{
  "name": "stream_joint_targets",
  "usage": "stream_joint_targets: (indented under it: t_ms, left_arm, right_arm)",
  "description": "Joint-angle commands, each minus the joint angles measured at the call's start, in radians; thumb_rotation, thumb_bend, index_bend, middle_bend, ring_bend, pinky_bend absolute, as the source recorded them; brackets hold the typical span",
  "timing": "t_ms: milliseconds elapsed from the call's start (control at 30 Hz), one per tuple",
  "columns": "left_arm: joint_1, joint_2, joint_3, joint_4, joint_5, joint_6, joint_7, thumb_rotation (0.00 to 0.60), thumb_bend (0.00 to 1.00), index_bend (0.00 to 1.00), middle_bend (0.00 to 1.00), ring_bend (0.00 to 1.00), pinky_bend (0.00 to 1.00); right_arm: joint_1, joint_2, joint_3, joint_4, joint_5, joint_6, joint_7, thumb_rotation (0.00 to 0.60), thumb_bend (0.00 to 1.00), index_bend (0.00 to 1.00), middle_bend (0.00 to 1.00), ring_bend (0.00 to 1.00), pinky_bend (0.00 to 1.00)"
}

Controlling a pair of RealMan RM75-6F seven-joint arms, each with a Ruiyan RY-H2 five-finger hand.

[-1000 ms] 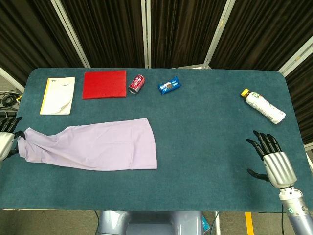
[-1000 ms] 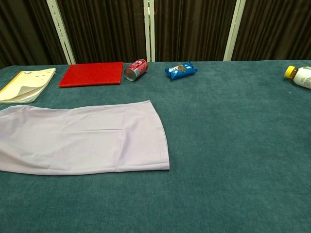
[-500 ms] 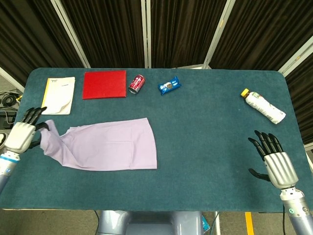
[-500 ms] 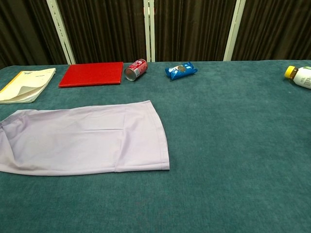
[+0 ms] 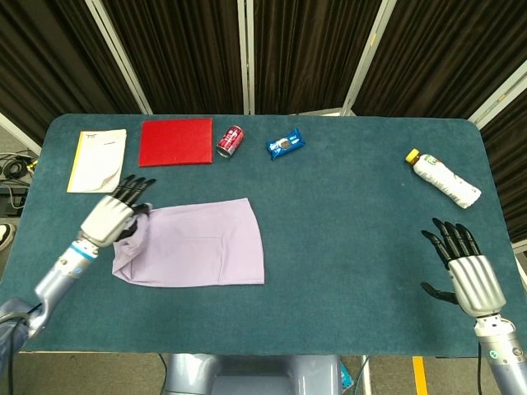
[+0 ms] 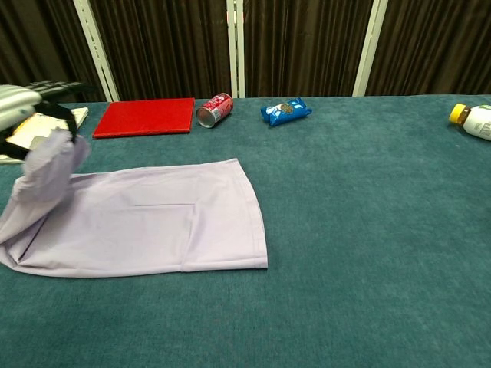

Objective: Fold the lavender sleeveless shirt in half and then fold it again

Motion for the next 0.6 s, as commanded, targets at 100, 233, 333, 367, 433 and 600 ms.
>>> stream_joint_targets:
  t_ms: [100,233,333,367,433,600]
  left_arm:
    - [-0.097,-0.021,-0.005,-0.101,0.035,-0.062,0.128,0.6,0.61,0.76,0.0,0.0,0.0]
    - [-0.126,-0.031,-0.011,-0.148,0.034,-0.102,0.188,0.6,0.61,0.76,0.0,0.0,0.0]
    - [-0.15,-0.044,-0.018,-0.172,0.029,-0.14,0.229,0.6,0.61,0.75,0.0,0.0,0.0]
    - [-0.161,-0.051,-0.02,-0.178,0.028,-0.154,0.24,0.6,0.61,0.75,0.0,0.0,0.0]
    - [-0.174,-0.061,-0.026,-0.185,0.023,-0.174,0.257,0.6,0.61,0.75,0.0,0.0,0.0]
    - [-0.206,-0.086,-0.039,-0.193,0.014,-0.213,0.284,0.6,0.61,0.75,0.0,0.0,0.0]
  right_arm:
    - [0.001,0.001,0.001,0.002,0.003,-0.004,0.009,0.6,0.0,0.16,0.0,0.0,0.0]
    - [0.001,0.001,0.001,0.003,0.004,-0.005,0.011,0.6,0.0,0.16,0.0,0.0,0.0]
    - [0.002,0.001,0.001,0.005,0.005,-0.007,0.011,0.6,0.0,0.16,0.0,0.0,0.0]
    - [0.002,0.0,0.002,0.006,0.006,-0.008,0.012,0.6,0.0,0.16,0.0,0.0,0.0]
    - [0.002,0.0,0.002,0.007,0.008,-0.009,0.013,0.6,0.0,0.16,0.0,0.0,0.0]
    - [0.003,0.0,0.004,0.011,0.011,-0.011,0.018,0.6,0.0,0.16,0.0,0.0,0.0]
